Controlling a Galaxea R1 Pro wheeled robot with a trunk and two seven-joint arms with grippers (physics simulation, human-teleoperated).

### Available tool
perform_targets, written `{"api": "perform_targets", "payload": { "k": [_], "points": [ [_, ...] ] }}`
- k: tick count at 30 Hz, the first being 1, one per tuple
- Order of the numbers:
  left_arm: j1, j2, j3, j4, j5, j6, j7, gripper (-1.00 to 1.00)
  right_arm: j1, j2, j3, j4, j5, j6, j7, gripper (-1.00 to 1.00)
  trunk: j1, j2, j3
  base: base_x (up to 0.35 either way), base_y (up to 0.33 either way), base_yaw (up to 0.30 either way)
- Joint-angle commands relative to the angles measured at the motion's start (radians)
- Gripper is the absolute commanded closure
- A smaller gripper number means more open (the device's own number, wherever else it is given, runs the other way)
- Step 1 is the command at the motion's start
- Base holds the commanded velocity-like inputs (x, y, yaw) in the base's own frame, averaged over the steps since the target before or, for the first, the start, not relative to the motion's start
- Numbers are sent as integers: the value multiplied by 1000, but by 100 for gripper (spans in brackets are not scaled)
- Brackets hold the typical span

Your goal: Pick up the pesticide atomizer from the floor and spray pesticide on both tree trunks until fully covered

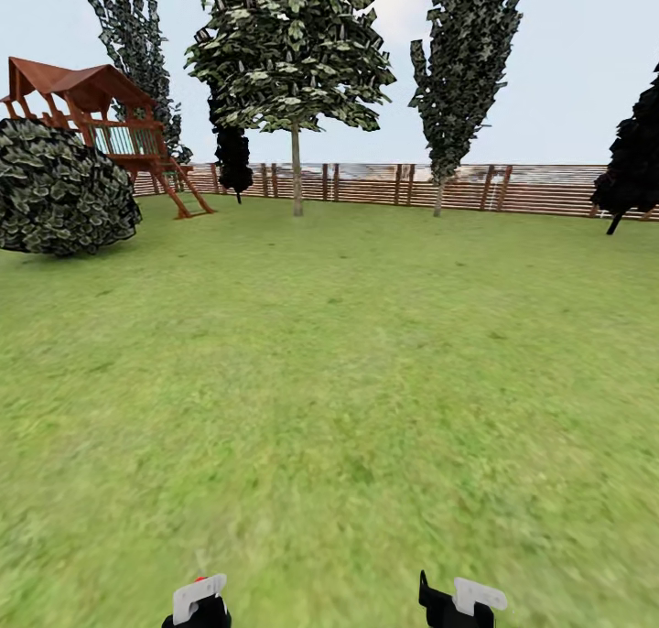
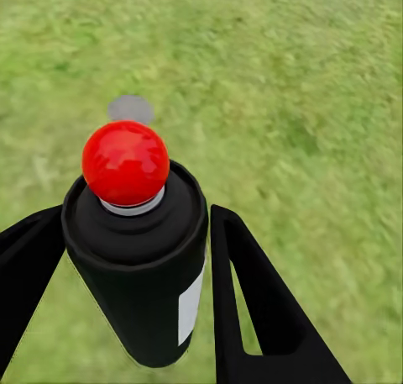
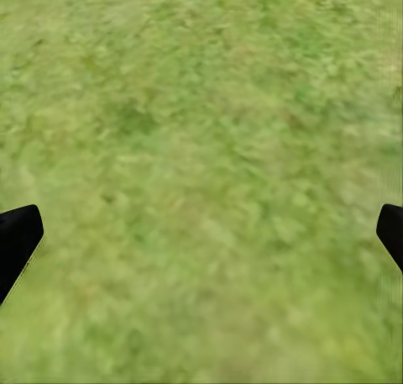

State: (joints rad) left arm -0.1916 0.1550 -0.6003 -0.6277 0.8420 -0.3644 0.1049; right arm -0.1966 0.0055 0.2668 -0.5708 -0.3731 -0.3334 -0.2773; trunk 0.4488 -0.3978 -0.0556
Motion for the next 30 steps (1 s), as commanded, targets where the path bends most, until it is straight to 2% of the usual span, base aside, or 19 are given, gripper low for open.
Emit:
{"api": "perform_targets", "payload": {
  "k": [1,21,30],
  "points": [
    [-2,1,-9,-1,3,-5,10,100,-1,-1,8,0,-10,-6,-6,-100,1,-2,-2,339,97,0],
    [-2,1,-8,-4,3,-5,10,100,-1,-1,7,0,-12,-6,-6,-100,1,-2,-2,339,97,1],
    [-2,1,-8,-4,3,-5,10,100,-1,-1,6,0,-12,-6,-8,-100,1,-2,-2,339,97,75]
  ]
}}
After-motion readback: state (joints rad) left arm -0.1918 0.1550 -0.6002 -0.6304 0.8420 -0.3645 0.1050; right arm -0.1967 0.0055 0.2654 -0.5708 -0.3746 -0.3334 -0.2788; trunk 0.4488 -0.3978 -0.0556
